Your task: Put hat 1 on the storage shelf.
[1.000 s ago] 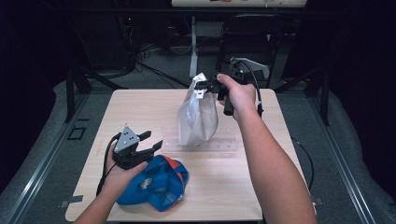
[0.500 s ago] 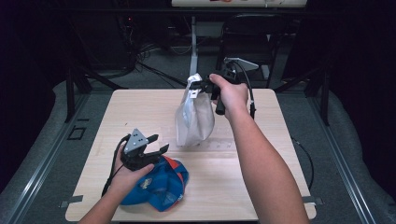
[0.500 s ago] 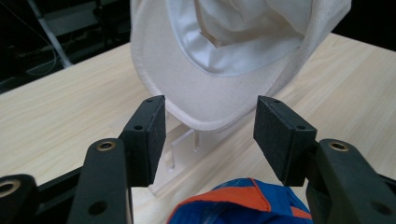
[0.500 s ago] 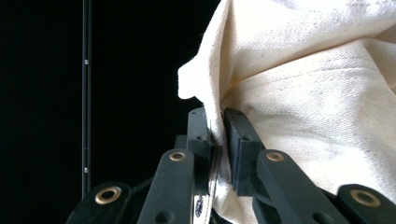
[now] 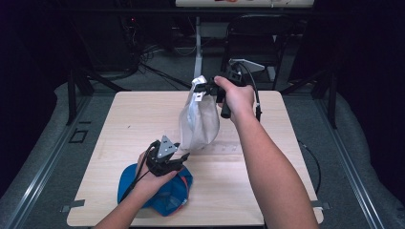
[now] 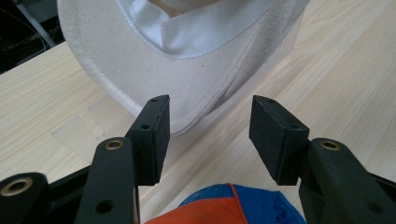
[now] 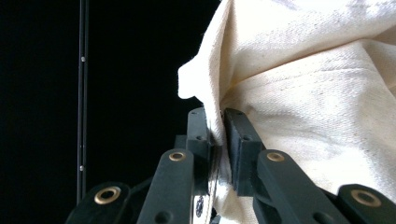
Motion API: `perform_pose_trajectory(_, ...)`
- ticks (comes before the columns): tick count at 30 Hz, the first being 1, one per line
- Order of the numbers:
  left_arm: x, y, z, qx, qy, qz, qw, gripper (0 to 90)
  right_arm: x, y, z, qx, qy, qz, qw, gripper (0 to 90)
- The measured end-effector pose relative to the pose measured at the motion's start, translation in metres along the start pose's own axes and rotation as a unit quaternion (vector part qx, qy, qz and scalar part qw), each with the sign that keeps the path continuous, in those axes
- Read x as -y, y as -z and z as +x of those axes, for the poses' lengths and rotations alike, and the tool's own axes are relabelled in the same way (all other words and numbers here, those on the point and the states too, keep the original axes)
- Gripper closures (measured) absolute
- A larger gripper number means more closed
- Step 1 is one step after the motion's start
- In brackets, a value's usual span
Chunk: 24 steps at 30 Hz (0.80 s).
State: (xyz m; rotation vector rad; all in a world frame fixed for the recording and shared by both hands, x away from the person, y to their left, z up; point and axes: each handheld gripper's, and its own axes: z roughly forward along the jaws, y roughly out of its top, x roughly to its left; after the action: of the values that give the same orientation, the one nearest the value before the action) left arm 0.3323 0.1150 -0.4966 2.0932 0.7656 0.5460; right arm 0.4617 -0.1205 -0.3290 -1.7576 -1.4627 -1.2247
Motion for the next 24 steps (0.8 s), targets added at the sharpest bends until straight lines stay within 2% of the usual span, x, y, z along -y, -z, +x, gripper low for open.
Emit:
perform_pose_trajectory(4,-0.003,-0.009,-0.003,-0.012,-0.007,0.012,0.9998,48.2,0.001,0.0,0.001,0.0,-0.002,0.0,1.0,81.1)
perform_pose_trajectory(5,-0.004,-0.013,-0.002,-0.019,-0.013,0.024,0.9994,50.5,0.001,0.0,0.0,0.0,0.0,0.002,1.0,81.1)
perform_pose_trajectory(7,-0.003,-0.015,-0.002,-0.024,-0.013,0.023,0.9994,56.8,0.002,-0.001,0.0,-0.001,0.0,-0.001,1.0,81.1)
perform_pose_trajectory(8,-0.003,-0.015,-0.001,-0.028,-0.017,0.03,0.999,56.8,0.002,-0.001,0.0,-0.001,-0.003,-0.001,1.0,81.1)
perform_pose_trajectory(9,-0.003,-0.015,0.001,-0.033,-0.016,0.033,0.9988,60.5,0.002,-0.001,0.0,-0.001,-0.001,0.001,1.0,81.1)
perform_pose_trajectory(12,-0.002,-0.012,0.004,-0.024,-0.012,0.031,0.9992,70.5,0.004,-0.001,0.001,-0.002,0.001,0.004,1.0,81.1)
perform_pose_trajectory(14,-0.001,-0.011,0.005,-0.025,-0.022,0.027,0.9991,73.0,0.005,-0.001,0.002,-0.002,0.002,0.006,1.0,81.1)
perform_pose_trajectory(18,0.0,-0.008,0.007,-0.029,-0.031,0.027,0.9987,77.1,0.007,-0.001,0.004,-0.003,0.008,0.009,0.9999,81.2)
perform_pose_trajectory(21,0.002,-0.004,0.011,-0.029,-0.02,0.02,0.9992,79.0,0.009,0.0,0.005,-0.003,0.012,0.011,0.9999,81.3)
perform_pose_trajectory(22,0.004,-0.002,0.016,-0.022,-0.004,0.014,0.9997,79.2,0.009,0.0,0.005,-0.003,0.014,0.012,0.9998,81.3)
perform_pose_trajectory(24,0.005,-0.001,0.018,-0.017,0.004,0.013,0.9998,79.5,0.01,0.001,0.006,-0.002,0.014,0.013,0.9998,81.3)
